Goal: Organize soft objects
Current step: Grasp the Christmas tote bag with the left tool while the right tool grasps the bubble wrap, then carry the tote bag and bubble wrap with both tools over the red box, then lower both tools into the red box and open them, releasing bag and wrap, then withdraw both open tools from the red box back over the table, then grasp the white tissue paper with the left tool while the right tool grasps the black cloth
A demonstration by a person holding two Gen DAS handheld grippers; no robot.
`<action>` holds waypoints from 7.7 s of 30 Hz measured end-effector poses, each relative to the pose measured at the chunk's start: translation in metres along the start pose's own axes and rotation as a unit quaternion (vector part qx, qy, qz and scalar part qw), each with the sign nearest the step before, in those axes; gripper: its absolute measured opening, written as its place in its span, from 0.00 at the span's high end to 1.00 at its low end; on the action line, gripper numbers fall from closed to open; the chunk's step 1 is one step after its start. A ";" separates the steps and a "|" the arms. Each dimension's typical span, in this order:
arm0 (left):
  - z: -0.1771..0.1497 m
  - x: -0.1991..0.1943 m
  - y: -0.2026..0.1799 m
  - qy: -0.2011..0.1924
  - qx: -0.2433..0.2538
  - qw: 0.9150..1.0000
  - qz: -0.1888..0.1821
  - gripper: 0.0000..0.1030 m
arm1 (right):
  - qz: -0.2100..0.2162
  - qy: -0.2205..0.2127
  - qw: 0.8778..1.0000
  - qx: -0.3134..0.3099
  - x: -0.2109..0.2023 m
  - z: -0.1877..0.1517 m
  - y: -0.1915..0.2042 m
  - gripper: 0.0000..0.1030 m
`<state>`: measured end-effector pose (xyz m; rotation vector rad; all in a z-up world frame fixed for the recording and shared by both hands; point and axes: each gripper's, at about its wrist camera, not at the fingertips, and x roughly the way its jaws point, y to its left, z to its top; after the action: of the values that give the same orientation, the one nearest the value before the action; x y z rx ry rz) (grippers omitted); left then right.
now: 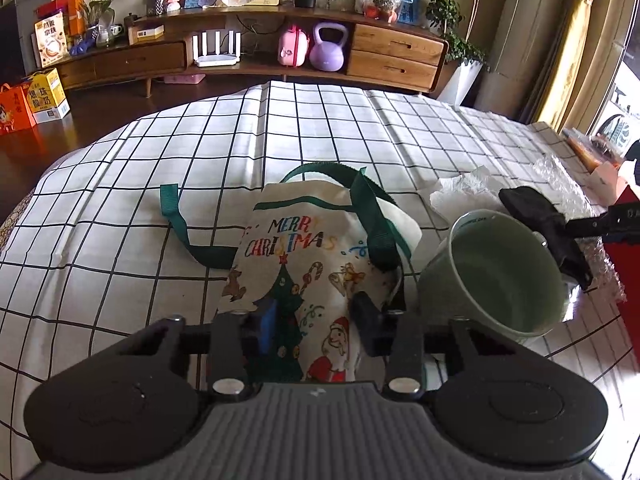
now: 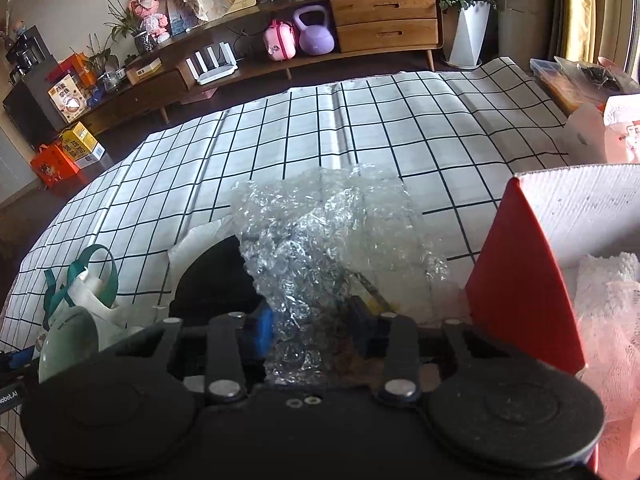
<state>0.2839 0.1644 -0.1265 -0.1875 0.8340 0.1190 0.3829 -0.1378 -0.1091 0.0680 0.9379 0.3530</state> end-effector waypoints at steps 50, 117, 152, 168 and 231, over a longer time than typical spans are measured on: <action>0.037 -0.201 -0.096 -0.144 0.001 0.986 -0.079 0.90 | 0.056 -0.168 0.984 0.019 -0.274 -0.041 -0.081 0.95; 0.028 -0.004 -0.418 0.017 0.152 0.969 -0.192 0.90 | -0.063 -0.026 0.992 0.107 -0.119 -0.028 -0.250 0.95; 0.024 -0.055 -0.389 -0.010 0.154 0.967 -0.201 0.39 | -0.028 -0.060 0.994 0.091 -0.191 -0.047 -0.228 0.38; 0.026 -0.111 -0.321 -0.017 0.136 0.967 -0.215 0.21 | 0.003 -0.087 0.995 0.042 -0.238 -0.057 -0.166 0.13; 0.140 0.111 -0.109 0.118 0.083 0.984 -0.101 0.02 | 0.046 0.006 0.972 -0.230 -0.013 -0.019 0.053 0.14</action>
<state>0.4789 0.0909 -0.1039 -0.1289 1.0513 -0.1664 0.3469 -0.0941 -0.0995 -0.3169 0.8473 0.6506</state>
